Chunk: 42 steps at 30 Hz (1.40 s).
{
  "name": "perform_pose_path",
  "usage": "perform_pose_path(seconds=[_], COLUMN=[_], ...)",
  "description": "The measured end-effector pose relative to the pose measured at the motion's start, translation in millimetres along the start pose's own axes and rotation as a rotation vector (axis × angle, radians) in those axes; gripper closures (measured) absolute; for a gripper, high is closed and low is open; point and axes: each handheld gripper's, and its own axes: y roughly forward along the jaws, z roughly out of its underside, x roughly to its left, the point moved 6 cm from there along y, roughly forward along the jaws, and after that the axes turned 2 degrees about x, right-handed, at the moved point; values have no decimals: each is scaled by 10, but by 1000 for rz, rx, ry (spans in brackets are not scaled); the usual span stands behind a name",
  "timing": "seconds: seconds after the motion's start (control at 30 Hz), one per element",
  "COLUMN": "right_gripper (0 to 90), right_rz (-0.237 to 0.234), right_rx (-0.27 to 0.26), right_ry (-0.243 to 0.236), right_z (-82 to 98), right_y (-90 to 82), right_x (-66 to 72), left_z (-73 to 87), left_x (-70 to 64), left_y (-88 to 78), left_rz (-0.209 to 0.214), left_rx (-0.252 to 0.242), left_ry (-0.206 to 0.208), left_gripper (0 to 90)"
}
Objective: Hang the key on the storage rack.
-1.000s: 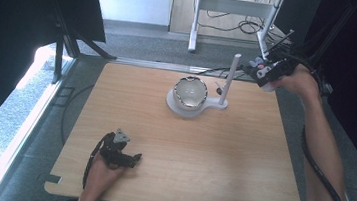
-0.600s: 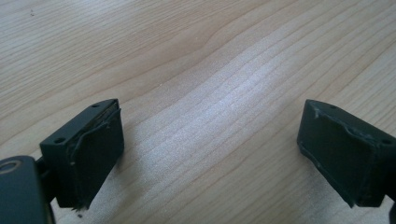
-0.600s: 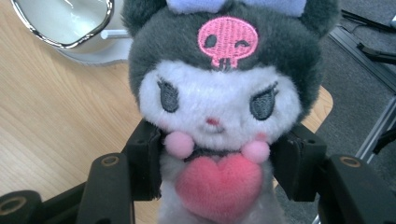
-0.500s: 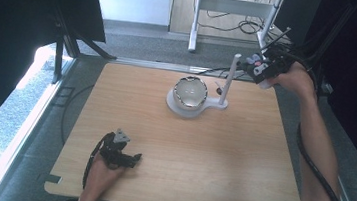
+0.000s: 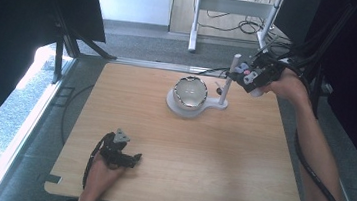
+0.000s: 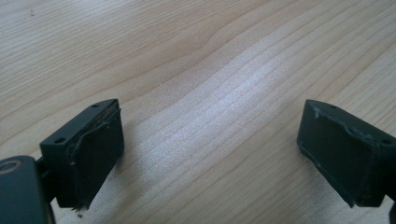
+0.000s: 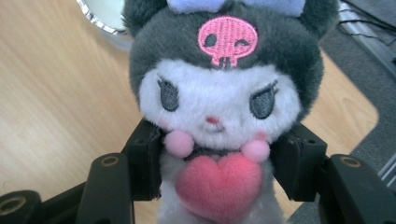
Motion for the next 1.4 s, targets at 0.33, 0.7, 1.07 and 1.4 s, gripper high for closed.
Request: perform_pose_path(seconds=[0.33,0.7,1.07,1.4], right_gripper=[417,416,393,251], right_rz=[-27,-21,5,13], right_rx=[28,38,-17,-37], right_ry=[15,52,88,68], right_z=[179,247,256,220], right_y=[322,552,852,997], right_x=[27,-41,-149,-106], left_z=[-1,0,1,1], left_x=[0,0,-1,-1], left_y=[2,2,1,1], left_rz=[-2,-3,-2,-2], left_rx=[-2,-2,-1,-1], left_ry=[0,0,0,0], left_gripper=[73,73,73,73])
